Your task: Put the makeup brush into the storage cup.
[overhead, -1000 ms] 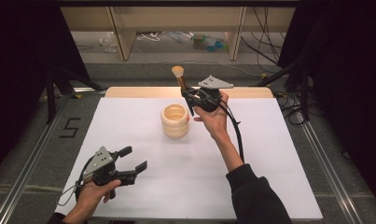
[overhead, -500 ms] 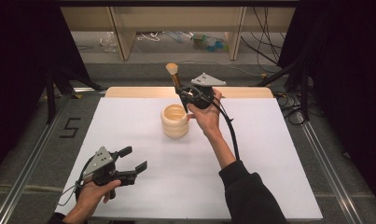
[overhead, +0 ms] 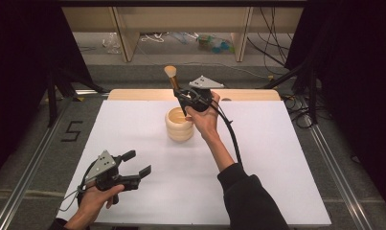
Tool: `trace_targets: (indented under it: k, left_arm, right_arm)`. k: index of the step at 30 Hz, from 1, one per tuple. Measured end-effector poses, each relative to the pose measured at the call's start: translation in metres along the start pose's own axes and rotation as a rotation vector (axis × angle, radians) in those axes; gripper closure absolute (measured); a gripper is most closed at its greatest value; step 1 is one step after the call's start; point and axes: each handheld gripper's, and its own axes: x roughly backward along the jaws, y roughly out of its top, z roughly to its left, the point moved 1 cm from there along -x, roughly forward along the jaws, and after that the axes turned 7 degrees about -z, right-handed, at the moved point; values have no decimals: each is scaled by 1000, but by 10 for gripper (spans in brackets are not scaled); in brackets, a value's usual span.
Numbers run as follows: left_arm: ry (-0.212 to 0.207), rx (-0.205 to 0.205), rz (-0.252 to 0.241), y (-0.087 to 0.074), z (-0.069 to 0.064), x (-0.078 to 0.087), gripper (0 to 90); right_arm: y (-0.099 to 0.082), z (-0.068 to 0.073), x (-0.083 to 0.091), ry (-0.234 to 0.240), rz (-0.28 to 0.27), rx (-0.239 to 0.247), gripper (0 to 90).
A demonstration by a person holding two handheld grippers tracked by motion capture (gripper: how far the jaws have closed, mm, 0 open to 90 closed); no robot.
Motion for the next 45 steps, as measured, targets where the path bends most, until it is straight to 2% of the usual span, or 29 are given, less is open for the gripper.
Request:
trace_targets:
  k: [5, 19, 20, 29, 45]
  left_arm:
    - [-4, 4, -1, 0, 0, 1, 160]
    - [-3, 3, 2, 0, 0, 1, 161]
    - [-3, 3, 3, 0, 0, 1, 160]
    - [-3, 3, 2, 0, 0, 2, 160]
    - [-3, 3, 1, 0, 1, 2, 160]
  right_arm:
    - [-6, 4, -9, -4, 0, 28, 739]
    - [-18, -2, -16, -31, 21, 40, 739]
    - [-18, -2, -16, -34, 33, 35, 739]
    - [-25, -3, -21, -36, 38, 39, 739]
    - [-38, -5, -23, -37, 51, 16, 739]
